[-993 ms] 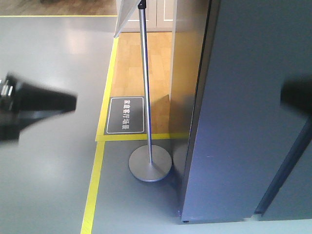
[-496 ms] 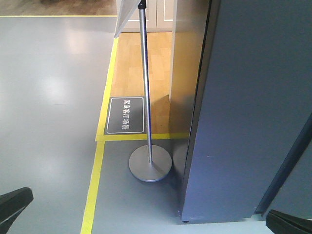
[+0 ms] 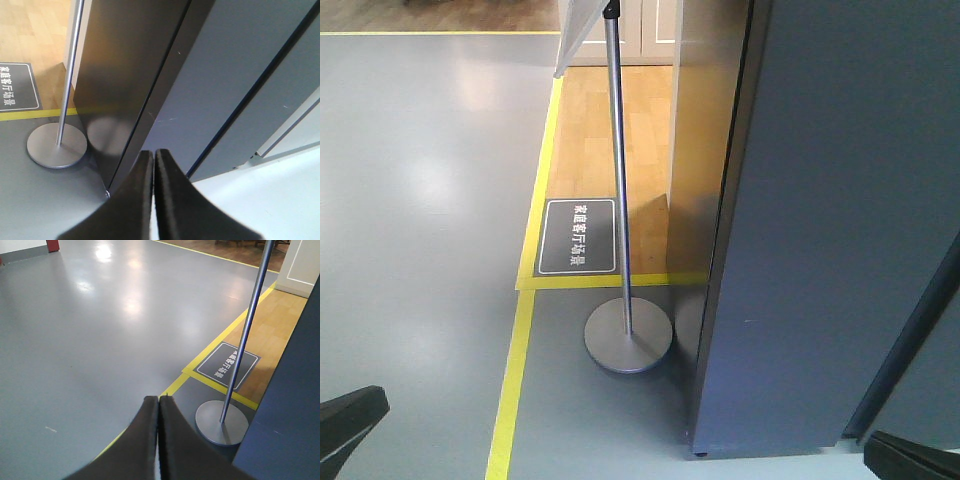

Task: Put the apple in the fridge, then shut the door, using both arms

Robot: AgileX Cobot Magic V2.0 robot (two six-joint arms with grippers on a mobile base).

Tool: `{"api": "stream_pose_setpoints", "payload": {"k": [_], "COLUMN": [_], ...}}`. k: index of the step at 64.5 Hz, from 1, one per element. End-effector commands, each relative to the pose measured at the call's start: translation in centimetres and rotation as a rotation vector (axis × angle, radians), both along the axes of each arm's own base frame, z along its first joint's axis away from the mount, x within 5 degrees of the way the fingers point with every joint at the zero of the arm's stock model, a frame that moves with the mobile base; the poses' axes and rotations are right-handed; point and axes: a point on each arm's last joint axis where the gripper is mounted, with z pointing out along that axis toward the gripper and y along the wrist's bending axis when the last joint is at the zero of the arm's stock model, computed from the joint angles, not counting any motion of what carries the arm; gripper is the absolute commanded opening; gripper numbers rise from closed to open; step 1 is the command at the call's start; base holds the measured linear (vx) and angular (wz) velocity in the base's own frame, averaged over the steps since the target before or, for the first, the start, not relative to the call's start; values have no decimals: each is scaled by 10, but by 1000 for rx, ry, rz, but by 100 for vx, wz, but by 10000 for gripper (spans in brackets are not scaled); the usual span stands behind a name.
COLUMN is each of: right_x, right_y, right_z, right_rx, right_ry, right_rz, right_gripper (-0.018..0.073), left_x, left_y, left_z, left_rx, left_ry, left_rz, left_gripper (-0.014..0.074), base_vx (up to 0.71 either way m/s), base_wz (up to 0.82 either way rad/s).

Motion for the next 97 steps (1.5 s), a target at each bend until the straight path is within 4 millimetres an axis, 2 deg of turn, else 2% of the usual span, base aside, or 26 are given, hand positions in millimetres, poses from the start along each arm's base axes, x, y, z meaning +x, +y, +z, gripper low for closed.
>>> {"api": "stream_pose_setpoints", "payload": {"k": [1,15,29,39,47,57,63,76,89,97], "right_x": [2,2,2,2,2,2,2,2,0,0], "right_y": [0,0,0,0,0,0,1,1,2,2], "right_z": [11,11,11,11,11,11,11,11,10,10], "right_rx": [49,49,49,49,48,48,48,47,45,45], "right_ry": [-38,-38,-38,-38,-37,-36,-34,-32,-19,-19], "right_rz": [-16,-16,-16,-16,-15,-13,-10,-7,13,13], "right_gripper": [-3,-3,-3,-3,-3,-3,-3,-3,-3,-3], "left_x": [2,2,3,1,-8,-21,-25,-34,-33,-33], "left_y": [0,0,5,20,32,38,40,46,48,48], "left_z": [9,9,-3,-22,-44,-74,-71,-65,-64,-64], "left_rx": [-41,-38,-39,-92,-141,-134,-76,125,241,232], "left_ry": [-20,-22,37,136,119,44,7,-219,-251,-248], "left_rz": [17,18,84,292,423,462,454,429,426,426], "left_gripper": [-8,-8,-8,-8,-8,-8,-8,-8,-8,-8], "base_vx": [0,0,0,0,0,0,0,0,0,0], "base_wz": [0,0,0,0,0,0,0,0,0,0]}}
